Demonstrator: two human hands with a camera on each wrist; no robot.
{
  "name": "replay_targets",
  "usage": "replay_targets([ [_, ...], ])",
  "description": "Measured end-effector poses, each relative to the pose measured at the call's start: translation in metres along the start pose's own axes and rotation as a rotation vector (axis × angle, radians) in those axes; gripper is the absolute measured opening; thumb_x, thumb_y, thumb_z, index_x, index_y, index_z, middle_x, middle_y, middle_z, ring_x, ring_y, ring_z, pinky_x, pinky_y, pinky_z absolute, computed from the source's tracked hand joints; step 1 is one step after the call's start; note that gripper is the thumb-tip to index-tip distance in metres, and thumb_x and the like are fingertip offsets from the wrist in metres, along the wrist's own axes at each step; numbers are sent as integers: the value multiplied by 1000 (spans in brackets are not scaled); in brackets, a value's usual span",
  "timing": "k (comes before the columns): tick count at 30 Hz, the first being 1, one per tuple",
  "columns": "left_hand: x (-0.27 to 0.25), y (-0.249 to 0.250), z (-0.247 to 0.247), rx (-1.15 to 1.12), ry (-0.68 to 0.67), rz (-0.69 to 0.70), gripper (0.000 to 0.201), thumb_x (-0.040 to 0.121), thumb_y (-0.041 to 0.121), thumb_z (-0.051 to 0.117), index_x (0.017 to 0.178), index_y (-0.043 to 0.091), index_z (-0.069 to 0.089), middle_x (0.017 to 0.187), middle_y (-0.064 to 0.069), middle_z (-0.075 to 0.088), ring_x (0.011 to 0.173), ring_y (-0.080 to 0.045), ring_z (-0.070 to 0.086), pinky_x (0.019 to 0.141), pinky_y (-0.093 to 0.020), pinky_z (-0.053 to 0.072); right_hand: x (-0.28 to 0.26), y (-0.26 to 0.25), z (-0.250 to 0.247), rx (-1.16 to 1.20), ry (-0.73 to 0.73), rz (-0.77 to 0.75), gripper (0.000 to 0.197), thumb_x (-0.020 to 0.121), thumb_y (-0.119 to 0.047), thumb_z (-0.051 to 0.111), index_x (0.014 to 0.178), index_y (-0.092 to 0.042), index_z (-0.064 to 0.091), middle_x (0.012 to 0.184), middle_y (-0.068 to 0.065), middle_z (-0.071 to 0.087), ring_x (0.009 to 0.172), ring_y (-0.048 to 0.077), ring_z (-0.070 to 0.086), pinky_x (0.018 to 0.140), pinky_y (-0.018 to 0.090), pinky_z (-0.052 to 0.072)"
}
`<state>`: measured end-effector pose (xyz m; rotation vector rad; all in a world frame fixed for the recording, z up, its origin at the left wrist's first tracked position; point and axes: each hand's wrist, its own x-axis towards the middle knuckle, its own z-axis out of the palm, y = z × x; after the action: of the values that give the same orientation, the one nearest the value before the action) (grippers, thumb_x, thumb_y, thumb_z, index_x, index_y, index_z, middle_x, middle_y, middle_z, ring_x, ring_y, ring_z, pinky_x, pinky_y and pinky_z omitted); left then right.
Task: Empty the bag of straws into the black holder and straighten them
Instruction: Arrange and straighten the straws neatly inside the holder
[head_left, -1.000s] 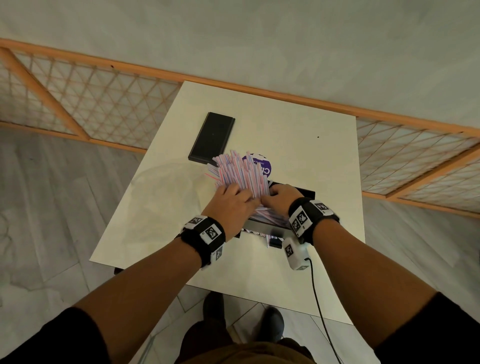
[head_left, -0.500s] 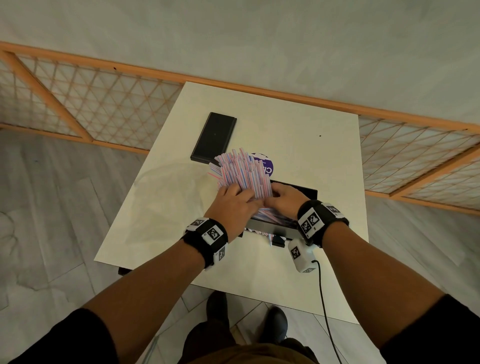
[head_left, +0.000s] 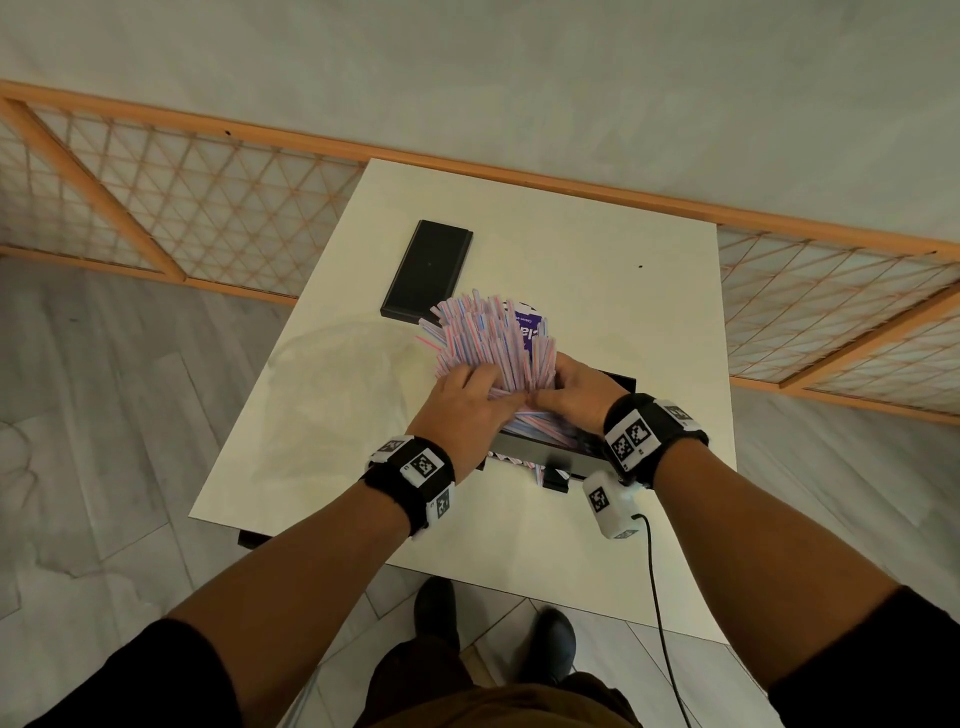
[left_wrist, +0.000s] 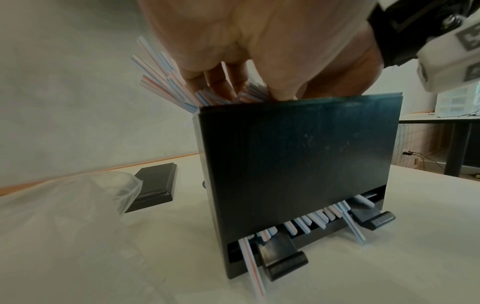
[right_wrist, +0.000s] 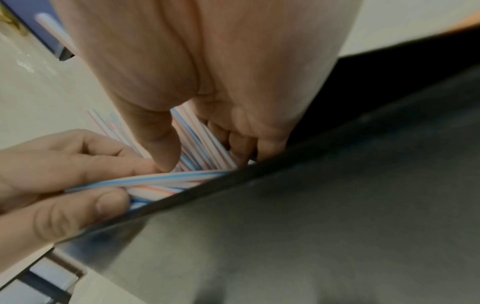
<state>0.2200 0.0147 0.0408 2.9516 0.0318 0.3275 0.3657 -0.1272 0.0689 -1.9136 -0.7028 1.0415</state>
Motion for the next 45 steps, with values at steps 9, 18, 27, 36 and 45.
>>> replay_targets([
  [9,-1,-3,2,22,-10,28,39,90,26,71,129,28,69,114,-4,64,93,-28,54,79,-40,54,-2,-2,-2,-262,144,-34,39,93,-21,65,132,-21,59,116,-1,72,106,17,67,101,42,52],
  [18,2,-11,12,31,-85,49,38,103,28,42,134,28,64,132,-2,65,101,-30,59,88,-42,47,-32,-52,-18,-434,248,-192,26,104,-20,51,129,-12,52,104,3,66,90,19,61,76,29,43],
  [27,2,-11,0,-71,-87,24,43,96,38,47,126,14,68,125,-4,64,106,-29,60,92,-41,49,-48,-95,-25,-769,63,-152,9,106,-18,43,100,-17,37,79,-5,43,66,10,43,56,19,29],
  [36,-6,0,-21,7,92,-200,40,76,50,79,104,22,72,108,-7,62,108,-32,55,108,-48,36,-23,-73,6,-815,-126,9,6,105,-20,44,102,-19,38,81,-5,48,70,10,49,62,23,37],
  [45,-32,7,-37,-92,263,-404,45,74,56,79,91,20,59,106,-5,53,103,-29,50,99,-43,35,-10,-63,13,-855,-144,62,12,104,-24,45,109,-19,37,95,4,56,85,25,58,77,35,48],
])
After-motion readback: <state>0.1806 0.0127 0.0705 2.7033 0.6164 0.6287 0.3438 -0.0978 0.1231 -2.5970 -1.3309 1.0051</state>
